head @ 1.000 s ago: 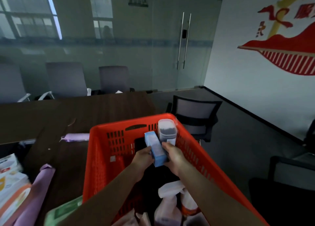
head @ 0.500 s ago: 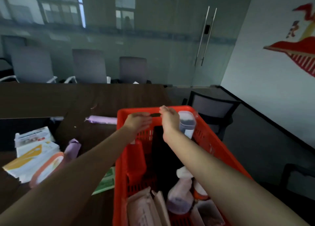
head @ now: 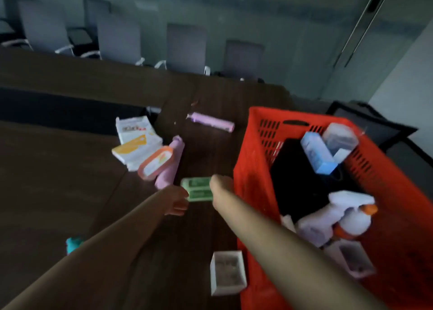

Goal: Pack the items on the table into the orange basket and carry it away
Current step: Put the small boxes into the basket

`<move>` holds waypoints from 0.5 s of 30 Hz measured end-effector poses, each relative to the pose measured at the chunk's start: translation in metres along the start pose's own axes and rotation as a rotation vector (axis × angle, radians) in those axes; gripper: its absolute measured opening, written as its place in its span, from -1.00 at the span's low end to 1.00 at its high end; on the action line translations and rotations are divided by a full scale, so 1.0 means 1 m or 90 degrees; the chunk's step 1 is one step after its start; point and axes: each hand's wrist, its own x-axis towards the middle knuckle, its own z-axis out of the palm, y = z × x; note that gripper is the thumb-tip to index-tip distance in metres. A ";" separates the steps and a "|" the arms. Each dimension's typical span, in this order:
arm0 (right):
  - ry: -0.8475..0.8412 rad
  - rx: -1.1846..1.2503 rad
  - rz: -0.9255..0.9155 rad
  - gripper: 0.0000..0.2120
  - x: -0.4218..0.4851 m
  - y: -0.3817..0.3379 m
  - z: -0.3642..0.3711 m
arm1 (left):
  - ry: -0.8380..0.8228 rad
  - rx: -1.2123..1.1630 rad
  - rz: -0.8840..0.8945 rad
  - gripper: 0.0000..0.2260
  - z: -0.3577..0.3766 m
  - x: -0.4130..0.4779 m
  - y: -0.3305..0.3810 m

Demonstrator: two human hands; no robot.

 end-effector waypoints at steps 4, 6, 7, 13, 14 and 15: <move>-0.042 -0.402 -0.076 -0.61 -0.014 0.062 0.016 | -0.136 0.081 -0.084 -0.78 0.009 0.006 -0.069; -0.028 -0.654 -0.152 -0.61 -0.017 0.071 0.014 | -0.195 0.149 -0.095 -0.75 0.021 0.000 -0.084; -0.054 -0.758 -0.163 -0.62 -0.022 0.076 0.004 | -0.221 0.169 -0.101 -0.71 0.027 -0.007 -0.090; -0.251 -0.994 0.015 -0.62 -0.016 0.099 -0.035 | -0.246 0.213 -0.079 -0.66 0.045 -0.015 -0.099; -0.235 -0.999 0.007 -0.61 -0.018 0.104 -0.035 | -0.249 0.217 -0.080 -0.65 0.046 -0.013 -0.102; -0.217 -1.025 -0.033 -0.61 -0.017 0.106 -0.036 | -0.250 0.214 -0.083 -0.65 0.045 -0.013 -0.103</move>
